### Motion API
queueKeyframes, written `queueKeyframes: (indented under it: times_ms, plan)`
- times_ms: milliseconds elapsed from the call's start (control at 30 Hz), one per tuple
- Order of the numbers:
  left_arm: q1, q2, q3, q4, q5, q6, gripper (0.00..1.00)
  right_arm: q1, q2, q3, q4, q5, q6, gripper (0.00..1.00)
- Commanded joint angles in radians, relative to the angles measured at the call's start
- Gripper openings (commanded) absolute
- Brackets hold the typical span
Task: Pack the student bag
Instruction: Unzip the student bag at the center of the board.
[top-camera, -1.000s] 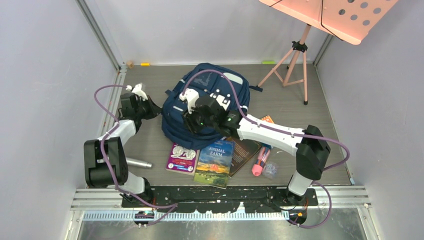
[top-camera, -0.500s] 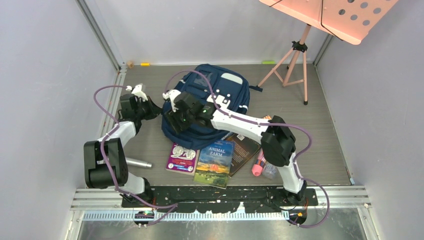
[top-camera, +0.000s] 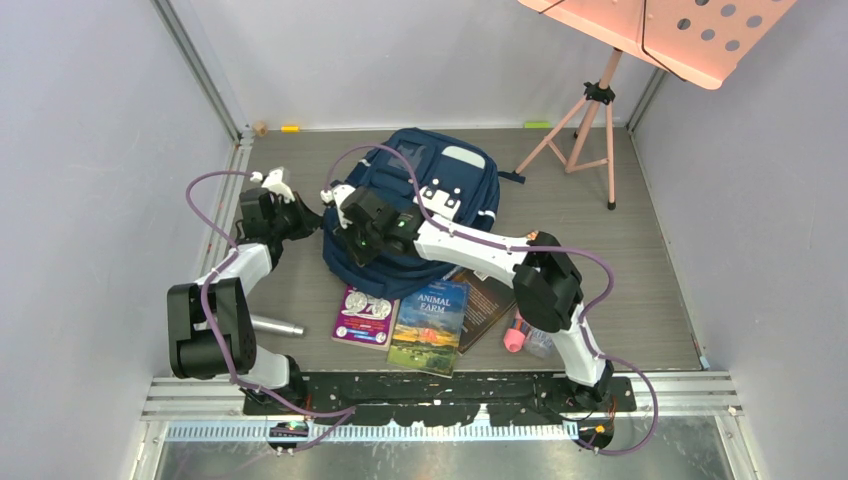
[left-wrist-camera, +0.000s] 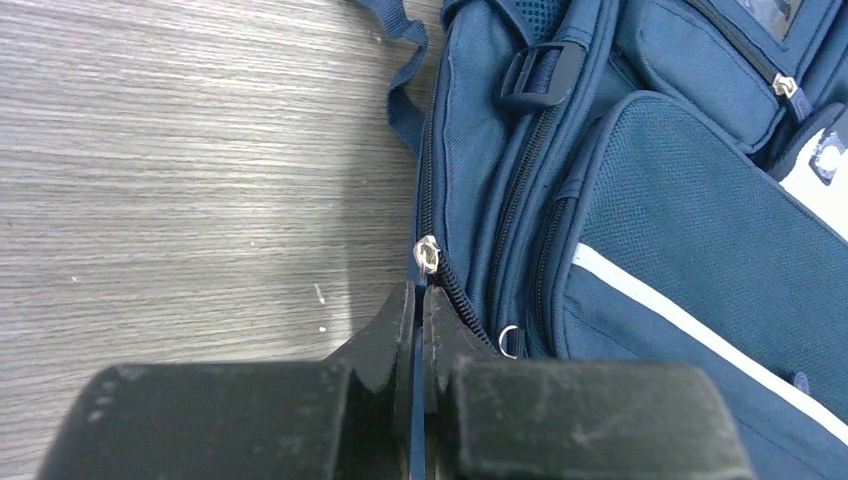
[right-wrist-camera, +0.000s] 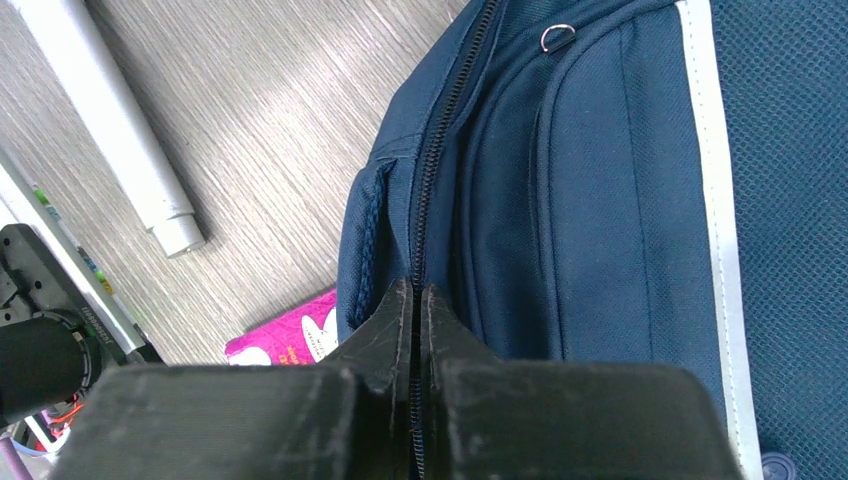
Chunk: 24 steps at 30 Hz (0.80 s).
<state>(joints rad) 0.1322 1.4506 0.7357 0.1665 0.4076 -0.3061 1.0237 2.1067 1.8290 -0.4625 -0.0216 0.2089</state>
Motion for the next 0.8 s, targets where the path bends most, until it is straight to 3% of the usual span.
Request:
queueKeyframes:
  times_ms: [0, 200, 400, 767]
  plan:
    - [0.011, -0.023, 0.03, 0.022, -0.093, 0.026, 0.0, 0.003, -0.107, -0.032, 0.052, -0.027, -0.003, 0.01]
    - [0.036, -0.019, 0.037, 0.032, -0.057, 0.041, 0.0, 0.003, -0.241, -0.133, 0.035, -0.083, -0.048, 0.0]
    - [0.036, 0.009, 0.047, 0.112, 0.081, 0.056, 0.0, 0.002, -0.343, -0.197, -0.009, -0.153, -0.105, 0.0]
    - [0.036, 0.178, 0.216, 0.1, 0.122, 0.084, 0.0, 0.016, -0.431, -0.214, -0.038, -0.291, -0.15, 0.0]
